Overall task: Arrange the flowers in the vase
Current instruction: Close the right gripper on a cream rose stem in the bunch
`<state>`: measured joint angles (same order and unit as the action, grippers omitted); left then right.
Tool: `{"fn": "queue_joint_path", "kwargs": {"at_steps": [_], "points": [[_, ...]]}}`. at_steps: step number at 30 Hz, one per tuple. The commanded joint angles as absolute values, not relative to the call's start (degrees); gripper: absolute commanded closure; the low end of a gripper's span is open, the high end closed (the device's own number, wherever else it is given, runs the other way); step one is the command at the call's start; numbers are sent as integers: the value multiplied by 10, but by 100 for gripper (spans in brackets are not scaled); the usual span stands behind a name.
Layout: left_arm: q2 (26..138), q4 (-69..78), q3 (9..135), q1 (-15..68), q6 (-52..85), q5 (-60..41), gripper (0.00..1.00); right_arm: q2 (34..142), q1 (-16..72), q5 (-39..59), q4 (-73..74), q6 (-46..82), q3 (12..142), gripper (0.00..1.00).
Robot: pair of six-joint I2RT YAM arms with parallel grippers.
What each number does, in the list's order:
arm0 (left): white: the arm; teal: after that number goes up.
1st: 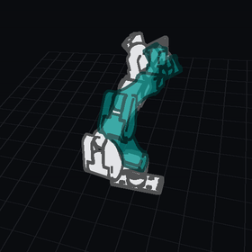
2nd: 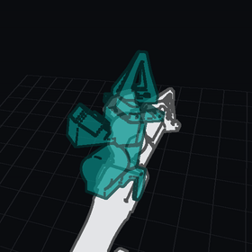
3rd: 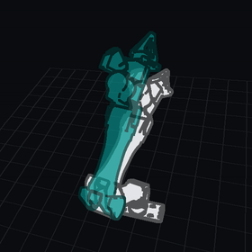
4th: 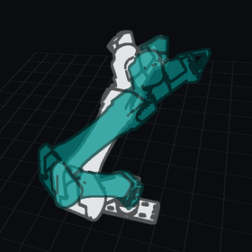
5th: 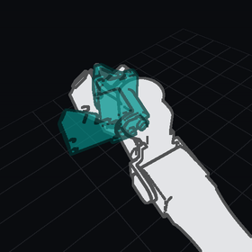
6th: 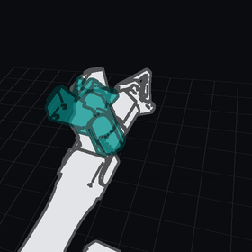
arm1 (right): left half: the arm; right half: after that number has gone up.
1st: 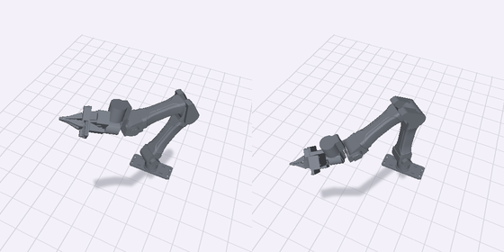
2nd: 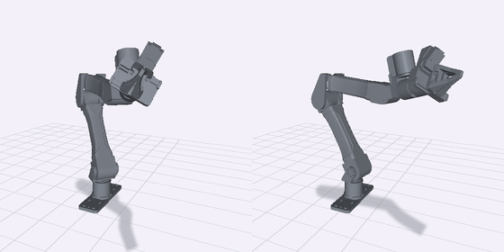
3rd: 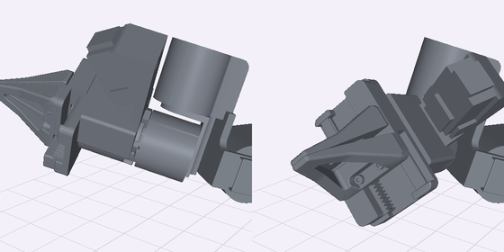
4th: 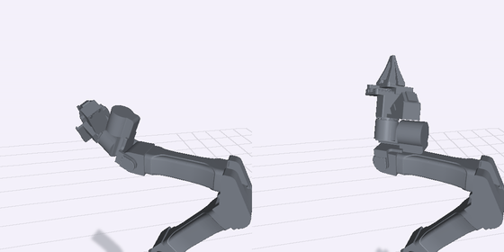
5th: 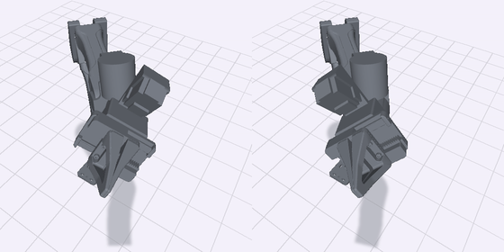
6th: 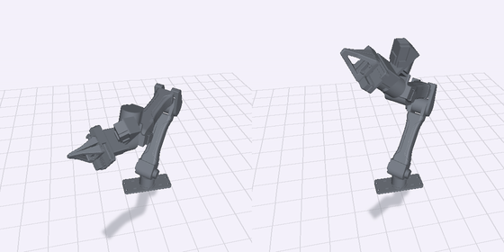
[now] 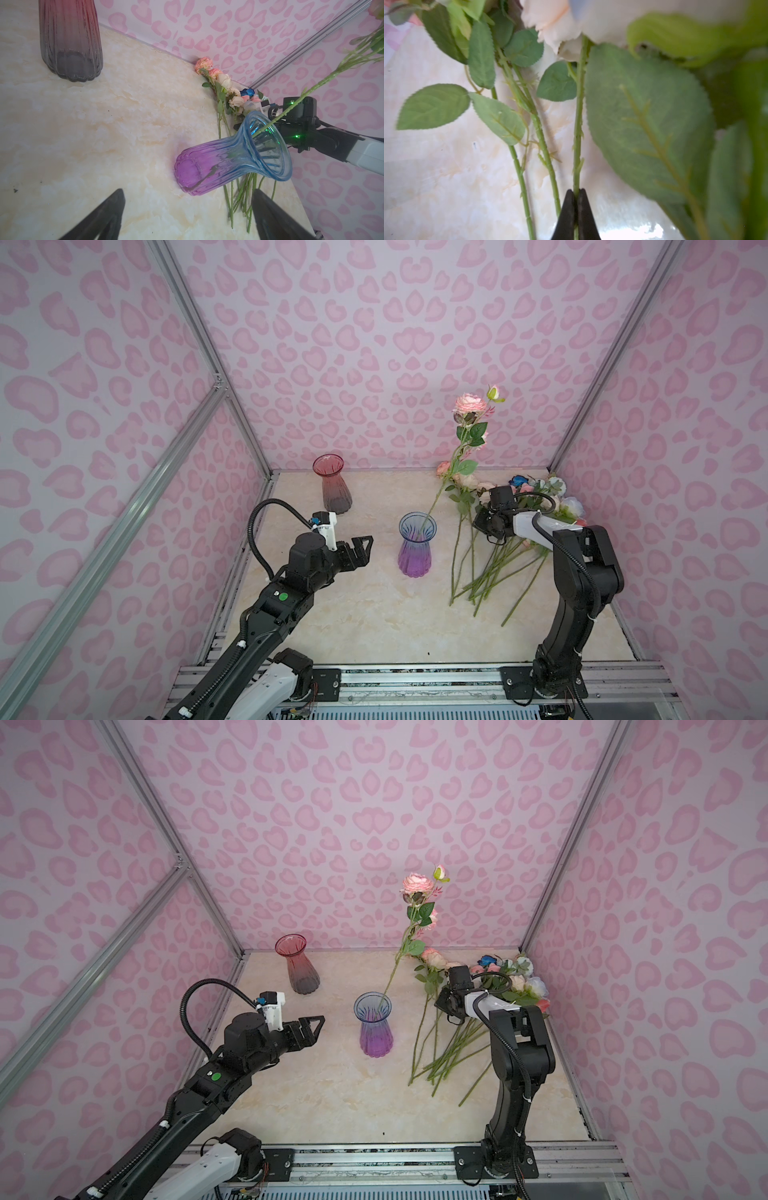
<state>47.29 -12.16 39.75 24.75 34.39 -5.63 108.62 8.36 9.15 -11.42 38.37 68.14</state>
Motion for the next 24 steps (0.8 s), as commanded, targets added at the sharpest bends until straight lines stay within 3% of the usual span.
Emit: {"fn": "queue_joint_path", "kwargs": {"at_steps": [1,16,24], "points": [[472,-117,405,247,339,-57,4,1066,84,118,-97,381,674,100],[446,-131,410,246,346,-58,4,871,117,158,-97,365,634,100],[431,-141,414,247,352,-59,4,779,117,126,-121,332,632,100]]}}
